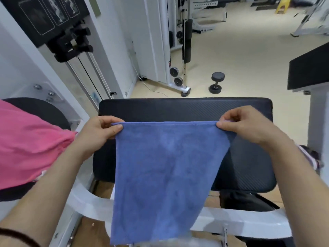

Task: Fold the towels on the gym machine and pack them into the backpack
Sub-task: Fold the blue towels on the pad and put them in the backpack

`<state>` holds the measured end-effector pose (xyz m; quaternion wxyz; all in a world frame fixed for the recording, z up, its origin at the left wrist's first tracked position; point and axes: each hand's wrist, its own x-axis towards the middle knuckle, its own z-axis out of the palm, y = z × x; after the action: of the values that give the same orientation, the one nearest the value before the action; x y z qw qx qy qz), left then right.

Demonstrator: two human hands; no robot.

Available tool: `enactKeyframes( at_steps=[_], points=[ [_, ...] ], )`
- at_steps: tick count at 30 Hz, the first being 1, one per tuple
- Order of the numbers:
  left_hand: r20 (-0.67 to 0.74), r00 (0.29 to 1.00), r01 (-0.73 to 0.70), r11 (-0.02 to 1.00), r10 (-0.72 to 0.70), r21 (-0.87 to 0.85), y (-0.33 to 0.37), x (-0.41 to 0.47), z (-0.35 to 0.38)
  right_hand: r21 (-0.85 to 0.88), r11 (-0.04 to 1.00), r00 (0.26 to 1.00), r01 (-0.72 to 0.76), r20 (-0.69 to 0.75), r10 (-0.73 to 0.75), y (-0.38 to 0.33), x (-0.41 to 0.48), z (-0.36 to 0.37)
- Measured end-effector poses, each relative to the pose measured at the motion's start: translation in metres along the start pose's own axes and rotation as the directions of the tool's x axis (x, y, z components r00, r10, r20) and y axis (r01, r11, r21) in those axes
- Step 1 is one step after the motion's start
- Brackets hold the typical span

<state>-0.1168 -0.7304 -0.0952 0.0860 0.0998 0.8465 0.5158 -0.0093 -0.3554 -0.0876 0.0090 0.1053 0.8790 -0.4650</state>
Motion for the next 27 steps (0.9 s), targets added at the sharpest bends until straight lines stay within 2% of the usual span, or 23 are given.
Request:
enactKeyframes(
  at_steps=[3,7,9,12,16,19,21,23,27],
  points=[
    [-0.057,0.998,-0.008,0.980,0.020,0.198,-0.028,0.033,0.021,-0.228,0.972,0.986,-0.060,-0.165,0.022,0.016,0.030,0.026],
    [-0.183,0.980,-0.019,0.945,0.083,0.326,-0.038,0.079,0.036,-0.168,0.982,0.951,-0.082,-0.307,0.027,0.024,0.066,0.043],
    [-0.242,0.961,-0.046,0.941,0.133,0.334,-0.034,0.102,0.034,-0.236,0.971,0.920,-0.034,-0.387,-0.062,0.021,0.081,0.044],
    [-0.312,0.936,-0.047,0.937,0.162,0.345,-0.027,0.130,0.029,-0.287,0.957,0.895,0.039,-0.416,-0.161,0.014,0.103,0.042],
    [-0.339,0.937,0.010,0.967,0.080,0.255,-0.036,0.145,0.032,-0.307,0.951,0.919,0.029,-0.367,-0.146,0.013,0.125,0.043],
    [-0.386,0.921,0.010,0.985,0.059,0.173,-0.040,0.150,0.034,-0.337,0.941,0.903,0.018,-0.398,-0.160,0.013,0.133,0.045],
    [-0.402,0.912,-0.007,0.981,0.085,0.192,-0.038,0.155,0.034,-0.300,0.954,0.885,0.007,-0.442,-0.146,0.010,0.136,0.045],
    [-0.432,0.898,-0.009,0.983,0.089,0.184,-0.034,0.160,0.033,-0.182,0.983,0.874,0.015,-0.475,-0.101,0.006,0.138,0.046],
    [-0.435,0.900,0.039,0.985,0.039,0.168,-0.038,0.162,0.032,-0.056,0.998,0.884,-0.025,-0.467,-0.004,0.002,0.132,0.048]
  ],
)
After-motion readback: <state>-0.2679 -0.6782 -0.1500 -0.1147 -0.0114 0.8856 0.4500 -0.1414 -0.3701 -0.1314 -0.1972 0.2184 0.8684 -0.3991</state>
